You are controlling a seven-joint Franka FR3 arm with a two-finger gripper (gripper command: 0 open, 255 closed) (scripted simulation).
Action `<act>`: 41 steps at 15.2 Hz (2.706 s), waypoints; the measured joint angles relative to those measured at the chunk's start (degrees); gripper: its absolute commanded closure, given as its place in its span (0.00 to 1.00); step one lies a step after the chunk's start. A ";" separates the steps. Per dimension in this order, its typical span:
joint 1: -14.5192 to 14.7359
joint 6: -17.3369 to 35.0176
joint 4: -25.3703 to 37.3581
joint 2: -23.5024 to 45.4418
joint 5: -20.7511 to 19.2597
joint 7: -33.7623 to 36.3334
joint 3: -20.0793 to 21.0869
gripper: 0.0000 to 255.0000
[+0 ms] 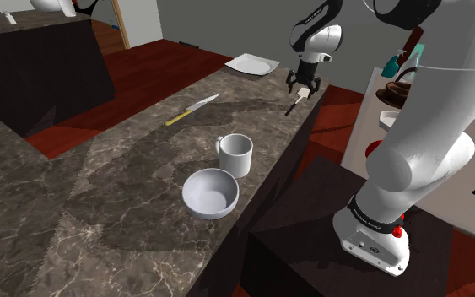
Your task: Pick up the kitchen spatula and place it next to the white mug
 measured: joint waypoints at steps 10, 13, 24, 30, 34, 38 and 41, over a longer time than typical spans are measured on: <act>-0.04 2.39 -1.22 1.22 0.58 -0.31 0.24 1.00; -0.04 2.39 -1.21 1.22 0.58 -0.31 0.24 1.00; 0.09 0.58 -0.64 -0.09 0.03 0.08 0.03 1.00; 0.36 -3.34 0.91 -2.61 -1.02 0.97 -0.27 1.00; 0.42 -6.09 2.41 -3.91 -1.57 1.36 -0.43 1.00; 0.56 -8.98 3.99 -5.31 -2.15 1.91 -0.54 1.00; 0.55 -11.07 5.45 -5.97 -2.44 2.11 -0.62 1.00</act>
